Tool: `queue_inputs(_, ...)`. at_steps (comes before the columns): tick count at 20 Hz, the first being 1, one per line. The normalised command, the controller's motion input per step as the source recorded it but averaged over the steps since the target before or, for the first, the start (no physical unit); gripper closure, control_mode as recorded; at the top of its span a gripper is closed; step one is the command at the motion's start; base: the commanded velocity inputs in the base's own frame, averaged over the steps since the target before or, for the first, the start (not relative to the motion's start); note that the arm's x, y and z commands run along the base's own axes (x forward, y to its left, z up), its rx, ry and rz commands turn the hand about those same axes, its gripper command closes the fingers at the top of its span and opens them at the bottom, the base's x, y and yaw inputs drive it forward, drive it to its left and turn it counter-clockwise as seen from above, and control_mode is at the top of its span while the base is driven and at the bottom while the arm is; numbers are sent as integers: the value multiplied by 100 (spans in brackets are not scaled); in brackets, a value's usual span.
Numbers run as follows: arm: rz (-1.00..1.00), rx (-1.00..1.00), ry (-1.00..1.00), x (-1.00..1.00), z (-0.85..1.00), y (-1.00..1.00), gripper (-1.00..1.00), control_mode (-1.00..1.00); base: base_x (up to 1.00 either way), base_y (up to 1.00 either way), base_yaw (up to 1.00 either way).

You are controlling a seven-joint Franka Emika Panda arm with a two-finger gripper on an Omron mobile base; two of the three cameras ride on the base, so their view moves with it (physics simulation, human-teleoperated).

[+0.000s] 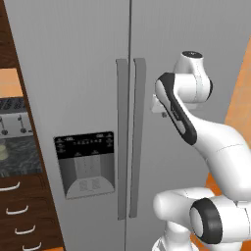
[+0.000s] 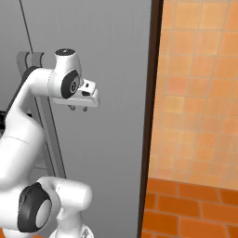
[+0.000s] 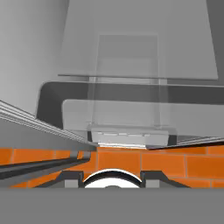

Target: Grab a lemon wedge from the fridge and one ice cube from the ice bowl, and put them in the glass of lemonade.

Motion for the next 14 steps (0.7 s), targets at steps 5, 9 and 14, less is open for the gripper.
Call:
queue_inputs(5,-1,6,1,-51,-9,-16,-100,-100,0,0,0)
queue_inputs(9,-12,10,0,-97,-42,-24,-100,-100,0,0,0)
queue_inputs(14,-23,4,16,-23,-74,-4,-100,-100,0,0,0)
